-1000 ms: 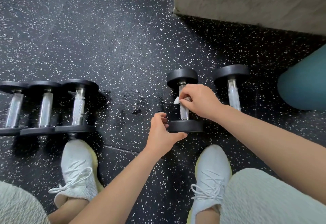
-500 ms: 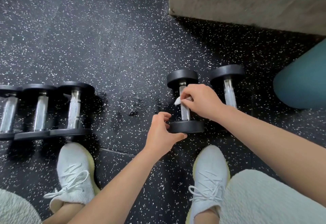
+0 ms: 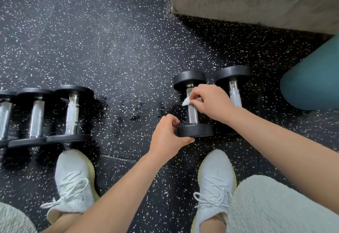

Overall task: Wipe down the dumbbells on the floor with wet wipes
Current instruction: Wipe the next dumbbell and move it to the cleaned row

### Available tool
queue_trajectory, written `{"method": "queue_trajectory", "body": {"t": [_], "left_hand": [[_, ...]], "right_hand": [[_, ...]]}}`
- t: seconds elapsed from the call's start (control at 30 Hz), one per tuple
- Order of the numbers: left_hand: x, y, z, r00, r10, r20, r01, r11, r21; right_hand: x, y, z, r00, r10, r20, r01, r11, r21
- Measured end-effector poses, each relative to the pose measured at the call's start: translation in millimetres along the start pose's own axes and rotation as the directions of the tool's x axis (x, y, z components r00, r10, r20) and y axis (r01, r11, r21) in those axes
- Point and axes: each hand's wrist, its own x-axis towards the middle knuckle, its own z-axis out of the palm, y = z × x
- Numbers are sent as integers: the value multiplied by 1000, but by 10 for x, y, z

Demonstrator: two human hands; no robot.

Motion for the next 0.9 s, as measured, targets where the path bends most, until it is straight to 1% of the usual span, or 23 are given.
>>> {"method": "queue_trajectory", "body": {"t": [0.07, 0.1, 0.13, 0.27, 0.33, 0.43, 0.6, 0.67, 0.73, 0.83, 0.9], "left_hand": [[-6, 23, 20, 1000, -2, -5, 2, 1000, -2], [-5, 32, 26, 1000, -5, -4, 5, 1000, -3], [-2, 40, 27, 1000, -6, -2, 6, 1000, -3], [21, 41, 23, 1000, -6, 5, 6, 1000, 6], [31, 45, 22, 1000, 1, 2, -1, 1000, 15], [28, 61, 47, 1000, 25, -11, -25, 999, 21], [7, 51, 115, 997, 72, -23, -72, 997, 7], [11, 39, 122, 997, 78, -9, -78, 997, -16], [22, 28, 130, 996, 88, -6, -88, 996, -27], [33, 36, 159, 995, 103, -5, -103, 994, -46], [42, 42, 186, 994, 111, -6, -111, 992, -53]], "right_hand": [[46, 22, -25, 999, 31, -39, -30, 999, 24], [40, 24, -25, 999, 37, -27, -36, 999, 23], [16, 13, -32, 1000, 31, 4, -31, 999, 13], [-171, -7, -22, 972, -21, 233, 26, 999, -19], [-244, 5, -5, 963, -41, 266, 51, 998, -31], [-249, 28, 4, 984, -73, 164, 77, 997, -20], [-33, 74, -54, 999, 22, -44, -24, 999, -46], [-3, 86, -82, 997, 41, -58, -44, 998, -42], [-43, 111, -106, 999, 51, -5, -51, 998, -32], [-177, 114, -149, 989, 30, 148, -22, 998, -53], [-244, 106, -156, 978, 30, 208, -18, 998, -60]]}}
